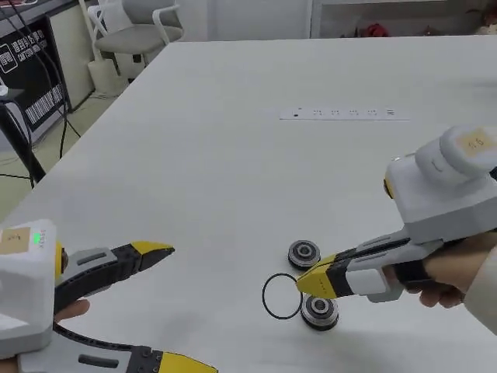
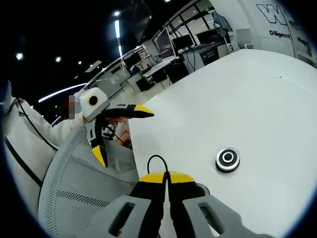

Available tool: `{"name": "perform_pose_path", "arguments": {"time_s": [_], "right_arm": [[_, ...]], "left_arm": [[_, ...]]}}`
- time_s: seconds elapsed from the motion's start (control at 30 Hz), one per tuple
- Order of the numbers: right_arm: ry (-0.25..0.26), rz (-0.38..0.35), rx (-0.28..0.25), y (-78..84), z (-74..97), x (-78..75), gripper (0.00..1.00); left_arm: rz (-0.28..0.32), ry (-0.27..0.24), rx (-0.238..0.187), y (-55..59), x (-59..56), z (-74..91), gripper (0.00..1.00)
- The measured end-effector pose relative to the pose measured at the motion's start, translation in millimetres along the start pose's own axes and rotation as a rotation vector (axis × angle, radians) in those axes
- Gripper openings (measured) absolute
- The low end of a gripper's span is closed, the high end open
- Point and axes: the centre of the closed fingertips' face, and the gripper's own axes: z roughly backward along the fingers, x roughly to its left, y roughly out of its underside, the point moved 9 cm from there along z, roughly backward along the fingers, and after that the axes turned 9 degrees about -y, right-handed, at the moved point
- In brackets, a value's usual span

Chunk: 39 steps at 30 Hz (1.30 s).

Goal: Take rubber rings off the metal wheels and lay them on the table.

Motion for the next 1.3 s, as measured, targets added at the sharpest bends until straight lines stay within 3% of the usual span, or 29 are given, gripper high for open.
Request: {"name": "perform_pose_path", "arguments": {"time_s": [0.13,0.63,1.3], "right_arm": [[-0.001,-0.006,0.021,-2.1,-8.7,-2.4,0.00],[0.040,0.001,0.086,10.9,-29.9,-14.0,0.00],[0.088,0.037,0.106,20.8,-38.8,-19.1,0.00]], "left_arm": [[-0.010,0.022,0.037,4.7,-5.5,-5.2,0.96],[0.003,0.009,0.014,2.1,-5.5,-3.9,0.99],[-0.007,0.025,0.019,-0.1,-10.3,-6.1,0.98]]}}
